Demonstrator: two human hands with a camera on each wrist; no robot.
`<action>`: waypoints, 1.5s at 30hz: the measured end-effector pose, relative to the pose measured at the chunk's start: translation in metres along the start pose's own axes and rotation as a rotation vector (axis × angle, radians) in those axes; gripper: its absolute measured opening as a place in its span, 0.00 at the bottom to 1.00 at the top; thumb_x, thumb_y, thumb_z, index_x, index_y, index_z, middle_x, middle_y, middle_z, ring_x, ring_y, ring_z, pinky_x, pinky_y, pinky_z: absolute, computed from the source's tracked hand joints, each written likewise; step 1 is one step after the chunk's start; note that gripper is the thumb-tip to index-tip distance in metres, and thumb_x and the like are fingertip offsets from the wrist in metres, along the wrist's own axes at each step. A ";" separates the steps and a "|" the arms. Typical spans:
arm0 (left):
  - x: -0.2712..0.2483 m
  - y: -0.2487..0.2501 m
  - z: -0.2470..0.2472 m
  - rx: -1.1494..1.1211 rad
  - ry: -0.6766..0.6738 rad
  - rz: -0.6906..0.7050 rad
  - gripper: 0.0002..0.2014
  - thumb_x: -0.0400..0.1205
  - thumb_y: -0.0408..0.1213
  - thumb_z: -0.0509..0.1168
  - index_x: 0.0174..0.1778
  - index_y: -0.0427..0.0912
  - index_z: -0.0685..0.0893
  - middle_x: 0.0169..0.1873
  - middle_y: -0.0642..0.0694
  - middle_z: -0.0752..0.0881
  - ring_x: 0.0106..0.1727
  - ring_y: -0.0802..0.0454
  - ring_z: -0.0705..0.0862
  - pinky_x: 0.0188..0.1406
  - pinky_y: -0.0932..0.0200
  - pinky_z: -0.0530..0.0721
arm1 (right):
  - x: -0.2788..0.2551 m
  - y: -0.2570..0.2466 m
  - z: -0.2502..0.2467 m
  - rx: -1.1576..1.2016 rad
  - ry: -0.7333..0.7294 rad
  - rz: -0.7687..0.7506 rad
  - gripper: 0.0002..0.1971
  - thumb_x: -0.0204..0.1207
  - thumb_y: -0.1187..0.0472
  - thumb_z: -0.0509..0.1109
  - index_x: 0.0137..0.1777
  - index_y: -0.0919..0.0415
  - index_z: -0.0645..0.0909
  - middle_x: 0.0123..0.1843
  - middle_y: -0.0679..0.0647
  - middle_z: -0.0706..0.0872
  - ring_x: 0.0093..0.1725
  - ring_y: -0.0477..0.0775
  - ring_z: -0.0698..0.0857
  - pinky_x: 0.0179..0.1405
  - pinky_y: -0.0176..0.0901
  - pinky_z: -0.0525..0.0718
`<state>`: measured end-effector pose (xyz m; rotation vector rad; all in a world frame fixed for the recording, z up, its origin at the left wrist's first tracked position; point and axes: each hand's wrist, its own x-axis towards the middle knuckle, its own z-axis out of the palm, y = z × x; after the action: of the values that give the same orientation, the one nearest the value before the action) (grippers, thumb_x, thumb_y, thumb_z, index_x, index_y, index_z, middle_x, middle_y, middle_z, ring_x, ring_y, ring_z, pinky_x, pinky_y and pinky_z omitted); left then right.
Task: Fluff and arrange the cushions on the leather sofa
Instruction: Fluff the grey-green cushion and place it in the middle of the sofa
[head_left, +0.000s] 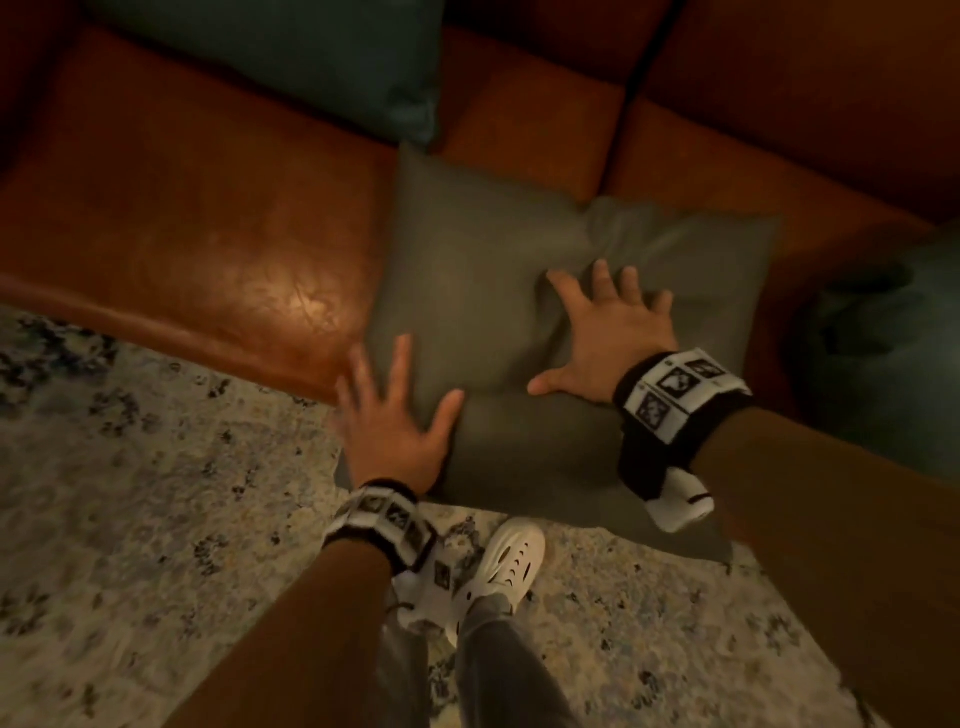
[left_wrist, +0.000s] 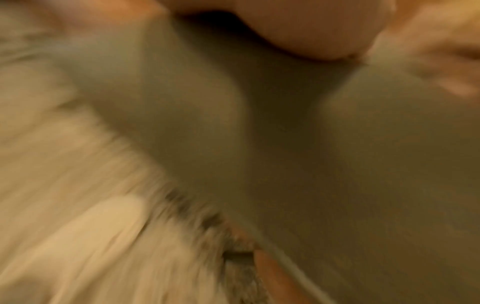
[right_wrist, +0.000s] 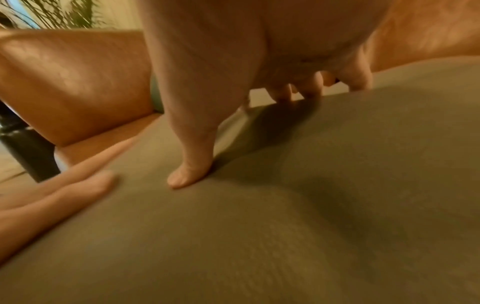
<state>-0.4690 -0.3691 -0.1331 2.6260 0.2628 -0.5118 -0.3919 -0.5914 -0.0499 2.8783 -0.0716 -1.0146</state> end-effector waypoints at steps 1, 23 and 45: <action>-0.005 -0.014 0.001 -0.114 -0.054 -0.139 0.43 0.70 0.79 0.47 0.80 0.73 0.40 0.86 0.46 0.49 0.84 0.34 0.55 0.77 0.25 0.55 | 0.000 0.000 0.002 0.007 -0.003 -0.001 0.64 0.55 0.20 0.72 0.85 0.39 0.39 0.89 0.61 0.45 0.86 0.73 0.47 0.78 0.80 0.54; 0.134 0.112 -0.075 0.312 0.021 0.388 0.31 0.85 0.58 0.45 0.85 0.53 0.52 0.85 0.42 0.51 0.85 0.38 0.47 0.80 0.32 0.45 | 0.007 0.050 -0.012 0.219 0.286 0.006 0.35 0.83 0.33 0.44 0.86 0.48 0.56 0.89 0.53 0.54 0.88 0.58 0.51 0.82 0.66 0.55; 0.256 0.107 -0.085 0.562 -0.371 0.258 0.34 0.78 0.70 0.30 0.82 0.68 0.52 0.85 0.55 0.49 0.86 0.40 0.44 0.81 0.34 0.39 | 0.089 0.142 -0.021 0.187 -0.074 0.210 0.34 0.82 0.32 0.36 0.85 0.41 0.53 0.88 0.45 0.55 0.87 0.52 0.52 0.81 0.71 0.53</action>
<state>-0.1805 -0.3990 -0.1220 2.9440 -0.3877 -1.0888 -0.3117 -0.7378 -0.0751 2.9128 -0.4873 -1.1275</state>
